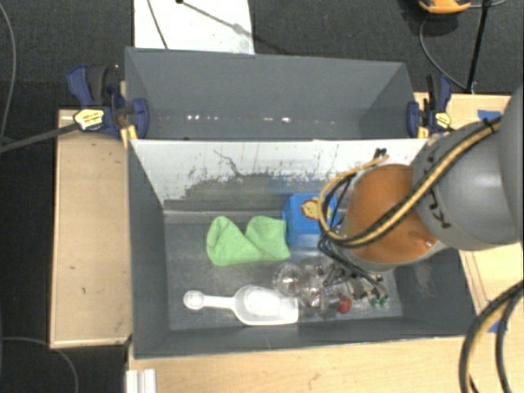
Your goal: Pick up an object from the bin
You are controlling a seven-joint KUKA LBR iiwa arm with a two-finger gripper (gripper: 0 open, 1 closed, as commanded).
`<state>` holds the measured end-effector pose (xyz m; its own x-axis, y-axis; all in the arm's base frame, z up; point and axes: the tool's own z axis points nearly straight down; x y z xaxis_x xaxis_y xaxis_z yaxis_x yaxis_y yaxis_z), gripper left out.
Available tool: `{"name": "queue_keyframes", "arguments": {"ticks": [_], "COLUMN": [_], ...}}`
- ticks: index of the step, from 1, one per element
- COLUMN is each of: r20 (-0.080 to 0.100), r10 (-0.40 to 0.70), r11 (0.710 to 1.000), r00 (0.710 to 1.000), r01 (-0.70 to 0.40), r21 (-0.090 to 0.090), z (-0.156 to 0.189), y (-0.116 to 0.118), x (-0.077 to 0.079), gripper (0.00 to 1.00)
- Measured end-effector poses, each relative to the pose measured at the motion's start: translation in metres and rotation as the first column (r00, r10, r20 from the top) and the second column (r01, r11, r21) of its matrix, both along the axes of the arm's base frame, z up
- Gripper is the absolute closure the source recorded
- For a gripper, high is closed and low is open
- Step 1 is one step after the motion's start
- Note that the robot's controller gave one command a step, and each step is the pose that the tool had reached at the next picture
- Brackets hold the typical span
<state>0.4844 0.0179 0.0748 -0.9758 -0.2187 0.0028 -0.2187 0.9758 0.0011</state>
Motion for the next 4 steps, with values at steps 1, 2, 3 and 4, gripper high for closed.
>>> {"name": "queue_keyframes", "arguments": {"ticks": [1,2,3,4], "r20": [-0.006,0.000,0.003,0.003], "r10": [0.000,0.000,0.001,0.001], "r11": [1.000,1.000,1.000,1.000], "r00": [1.000,1.000,1.000,1.000], "r01": [0.000,0.000,-0.001,-0.001], "r21": [0.000,0.000,0.000,0.000], "z": [0.019,0.040,0.056,0.072], "y": [0.000,0.000,0.000,0.000], "x": [-0.002,0.000,0.001,0.000], "gripper": [1.00,1.00,1.00,1.00]}}
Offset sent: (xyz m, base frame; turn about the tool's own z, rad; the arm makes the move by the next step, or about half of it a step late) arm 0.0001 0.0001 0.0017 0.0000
